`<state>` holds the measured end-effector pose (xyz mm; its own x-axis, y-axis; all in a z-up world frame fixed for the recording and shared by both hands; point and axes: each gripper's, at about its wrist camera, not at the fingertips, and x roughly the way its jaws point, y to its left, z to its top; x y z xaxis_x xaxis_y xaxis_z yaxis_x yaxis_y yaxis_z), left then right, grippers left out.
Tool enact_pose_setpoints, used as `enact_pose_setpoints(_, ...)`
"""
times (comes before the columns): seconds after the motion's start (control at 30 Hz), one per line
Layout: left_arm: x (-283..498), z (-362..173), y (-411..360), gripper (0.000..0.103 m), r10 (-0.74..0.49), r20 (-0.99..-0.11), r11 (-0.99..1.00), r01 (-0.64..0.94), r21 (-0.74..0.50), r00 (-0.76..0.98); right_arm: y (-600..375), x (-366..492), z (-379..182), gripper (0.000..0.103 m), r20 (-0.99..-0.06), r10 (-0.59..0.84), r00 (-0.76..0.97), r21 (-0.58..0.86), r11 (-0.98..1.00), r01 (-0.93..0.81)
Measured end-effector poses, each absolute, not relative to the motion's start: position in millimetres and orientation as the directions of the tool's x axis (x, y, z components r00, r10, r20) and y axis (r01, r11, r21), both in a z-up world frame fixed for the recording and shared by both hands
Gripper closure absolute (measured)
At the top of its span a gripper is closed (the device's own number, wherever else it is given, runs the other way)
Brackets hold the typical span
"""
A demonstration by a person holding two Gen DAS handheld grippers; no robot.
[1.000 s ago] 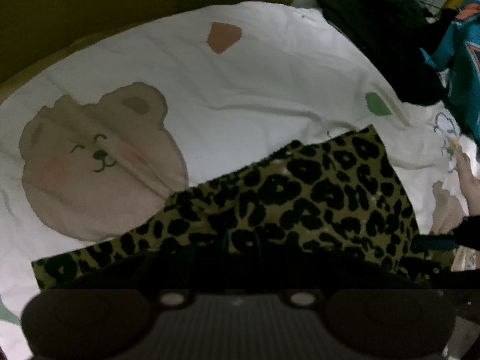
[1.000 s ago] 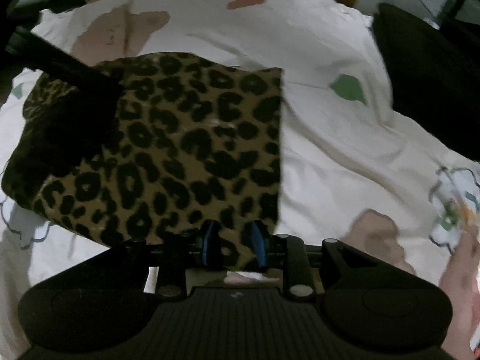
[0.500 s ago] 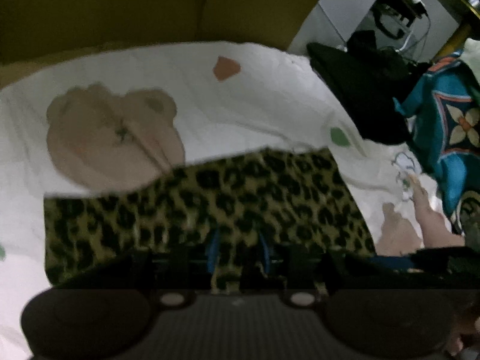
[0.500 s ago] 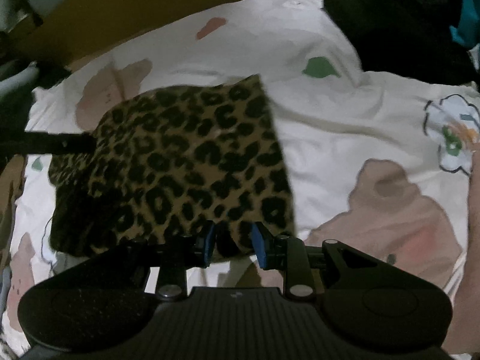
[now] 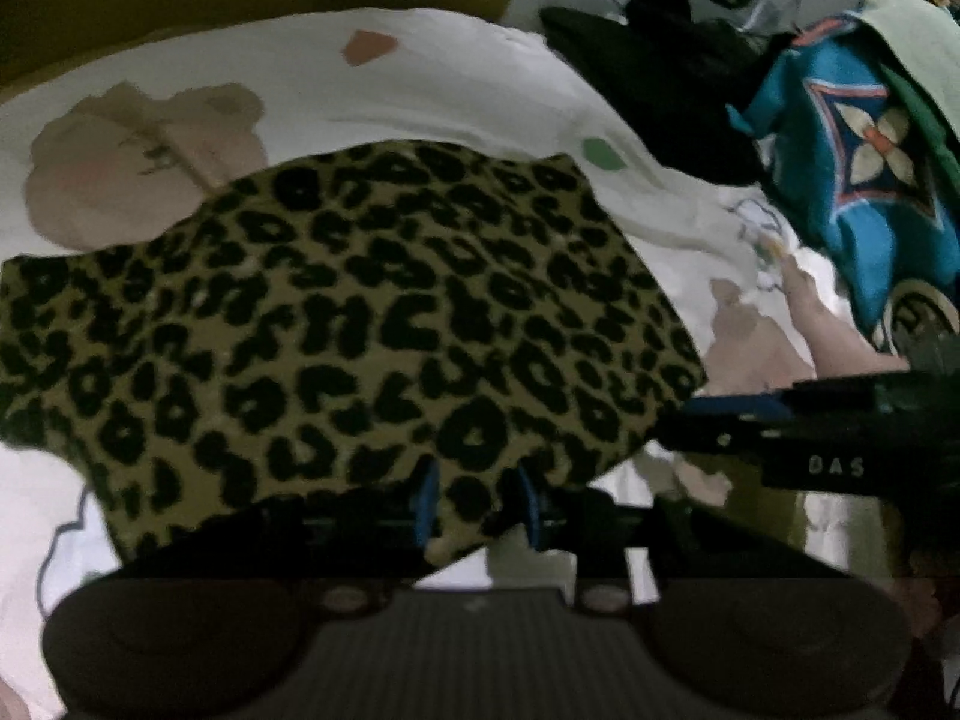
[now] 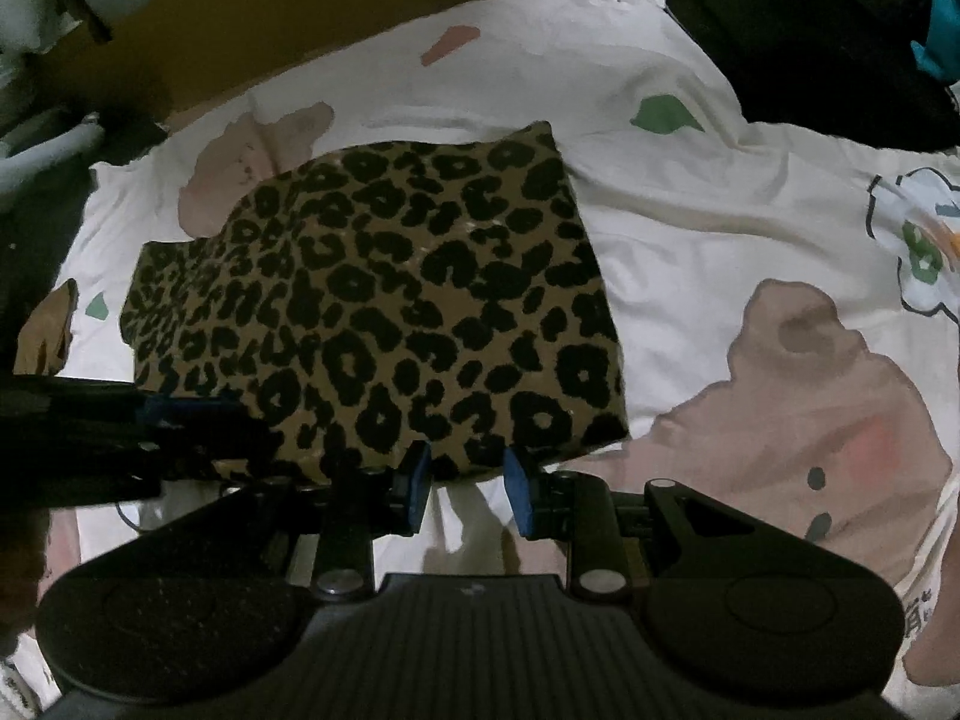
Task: Fold clothes
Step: 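Lower the folded bundle flat onto the blanket with both tools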
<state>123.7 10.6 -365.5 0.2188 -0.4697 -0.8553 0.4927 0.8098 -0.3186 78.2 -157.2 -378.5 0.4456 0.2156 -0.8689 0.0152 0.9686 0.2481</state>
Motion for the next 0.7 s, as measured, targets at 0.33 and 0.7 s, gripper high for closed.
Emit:
enact_pose_setpoints(0.33,123,-377,-15,0.074,-0.499,-0.842,0.77,0.549,-0.324,0.204,-149,97,-390,0.07,-0.885,0.215,0.413,0.222,0.975,-0.031)
enact_pose_setpoints(0.7,117,-378,16,0.079,-0.413,-0.876,0.823,0.513,-0.242,0.249,-150,109,-405,0.072,-0.904,0.233,0.359,0.236,0.971,-0.035)
